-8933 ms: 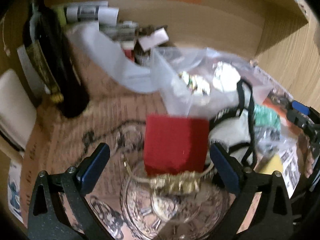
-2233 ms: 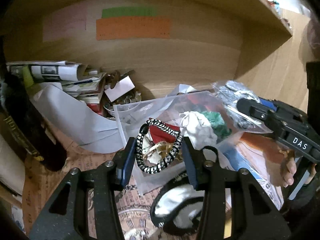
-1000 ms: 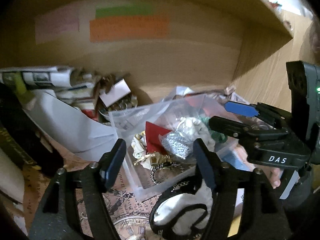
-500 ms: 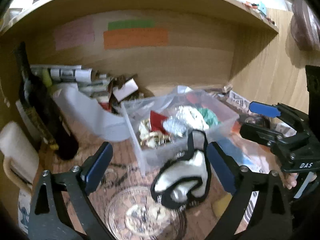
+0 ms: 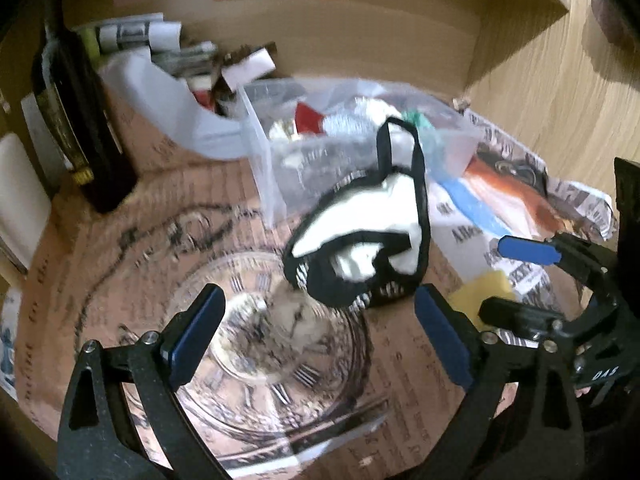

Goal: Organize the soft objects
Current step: 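Grasp the white black-trimmed cloth with the left tool while the right tool grasps the yellow sponge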

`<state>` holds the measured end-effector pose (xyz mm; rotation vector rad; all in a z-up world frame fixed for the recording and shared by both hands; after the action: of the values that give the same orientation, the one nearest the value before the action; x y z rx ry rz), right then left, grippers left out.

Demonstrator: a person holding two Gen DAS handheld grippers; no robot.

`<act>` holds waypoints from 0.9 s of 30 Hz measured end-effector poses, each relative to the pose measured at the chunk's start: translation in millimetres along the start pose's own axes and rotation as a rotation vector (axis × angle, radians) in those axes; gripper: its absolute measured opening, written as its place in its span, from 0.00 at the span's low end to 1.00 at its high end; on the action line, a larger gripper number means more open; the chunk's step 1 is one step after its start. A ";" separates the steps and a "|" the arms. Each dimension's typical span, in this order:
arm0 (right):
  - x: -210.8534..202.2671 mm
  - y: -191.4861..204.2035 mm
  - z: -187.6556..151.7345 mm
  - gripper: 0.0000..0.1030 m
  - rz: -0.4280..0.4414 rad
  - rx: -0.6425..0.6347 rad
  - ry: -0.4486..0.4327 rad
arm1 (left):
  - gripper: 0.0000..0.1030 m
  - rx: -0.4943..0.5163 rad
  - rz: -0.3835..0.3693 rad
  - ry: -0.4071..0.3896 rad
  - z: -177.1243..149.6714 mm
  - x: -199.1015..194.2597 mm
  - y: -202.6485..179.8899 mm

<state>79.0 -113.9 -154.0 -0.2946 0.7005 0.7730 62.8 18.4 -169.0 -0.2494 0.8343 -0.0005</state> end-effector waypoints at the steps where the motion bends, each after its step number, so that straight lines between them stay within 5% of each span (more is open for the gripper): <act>1: 2.6 0.1 -4.1 0.76 0.005 0.004 0.011 | 0.94 0.000 -0.002 0.017 -4.2 4.3 -1.3; 3: 4.5 -0.9 -9.2 0.73 0.023 0.023 0.012 | 0.94 0.002 -0.002 0.036 -9.8 9.8 -4.2; 7: 2.5 -0.2 -13.7 0.49 0.093 0.041 -0.004 | 0.94 -0.002 -0.003 0.078 -13.1 26.4 -8.8; 11: -2.9 -1.6 -16.5 0.42 0.082 0.031 -0.018 | 0.94 -0.017 -0.017 0.090 -6.0 38.3 -12.7; 25: -31.9 -51.1 -14.4 0.39 -0.080 0.120 -0.098 | 0.96 -0.024 -0.020 0.089 15.6 72.4 -39.3; 27: -36.2 -58.1 -15.3 0.39 -0.095 0.137 -0.108 | 0.86 -0.036 -0.030 0.082 17.6 72.3 -39.3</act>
<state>95.6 -180.8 -141.2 -0.1590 0.6300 0.6427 128.2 -22.9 -202.1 -0.2976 0.9129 -0.0244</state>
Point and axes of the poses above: each gripper's, at about its wrist camera, not at the fingertips, and x roughly the way its jaws point, y to its left, z to its top, the point moved 5 cm from there along x, roughly the way its jaws point, and after that the axes turned 13 degrees about -x, right-handed, at the moved point
